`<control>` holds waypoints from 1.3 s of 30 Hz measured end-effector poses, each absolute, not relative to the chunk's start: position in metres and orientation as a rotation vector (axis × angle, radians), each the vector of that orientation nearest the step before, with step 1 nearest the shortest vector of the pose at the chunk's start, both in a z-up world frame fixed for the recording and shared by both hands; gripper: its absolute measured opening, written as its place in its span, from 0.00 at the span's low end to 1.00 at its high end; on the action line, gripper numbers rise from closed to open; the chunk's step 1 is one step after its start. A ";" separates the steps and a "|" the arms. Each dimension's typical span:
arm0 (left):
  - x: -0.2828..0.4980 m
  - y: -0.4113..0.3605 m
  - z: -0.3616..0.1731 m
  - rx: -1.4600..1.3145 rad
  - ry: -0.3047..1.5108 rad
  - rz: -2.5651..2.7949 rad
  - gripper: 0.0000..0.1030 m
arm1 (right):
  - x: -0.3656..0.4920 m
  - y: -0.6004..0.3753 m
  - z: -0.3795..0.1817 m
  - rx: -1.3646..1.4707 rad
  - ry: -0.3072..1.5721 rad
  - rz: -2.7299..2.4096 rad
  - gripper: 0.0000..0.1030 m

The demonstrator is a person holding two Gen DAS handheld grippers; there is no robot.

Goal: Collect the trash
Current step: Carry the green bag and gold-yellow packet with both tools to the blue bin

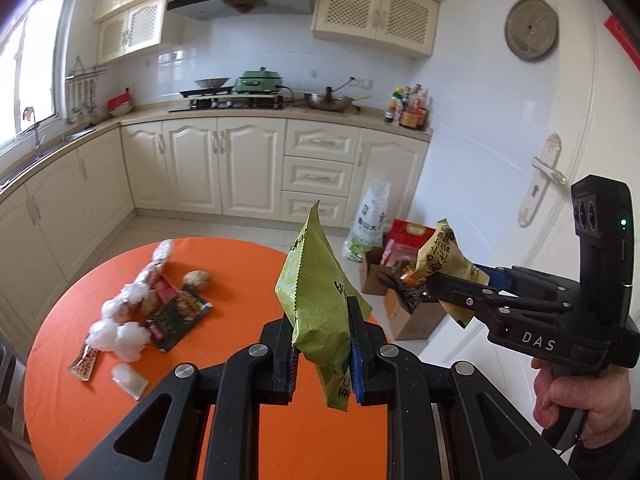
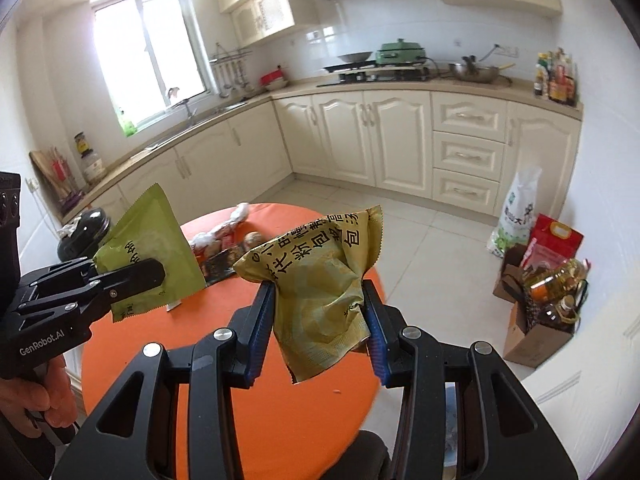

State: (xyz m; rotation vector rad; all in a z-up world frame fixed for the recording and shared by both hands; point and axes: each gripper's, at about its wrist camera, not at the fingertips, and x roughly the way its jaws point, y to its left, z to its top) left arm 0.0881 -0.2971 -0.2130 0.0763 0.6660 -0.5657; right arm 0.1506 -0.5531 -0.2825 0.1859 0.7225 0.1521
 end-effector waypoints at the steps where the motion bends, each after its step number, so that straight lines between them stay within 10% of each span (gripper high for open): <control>1: 0.087 -0.309 -0.214 0.084 0.672 -0.592 0.16 | 0.145 -0.567 -0.283 0.203 0.719 0.123 0.41; 33: 0.264 -0.690 -0.396 0.402 1.257 -0.852 0.21 | 0.102 -0.813 -0.521 0.733 1.004 -0.320 0.46; 39: 0.267 -0.711 -0.410 0.441 1.230 -0.800 0.58 | 0.103 -0.823 -0.536 0.787 0.996 -0.371 0.88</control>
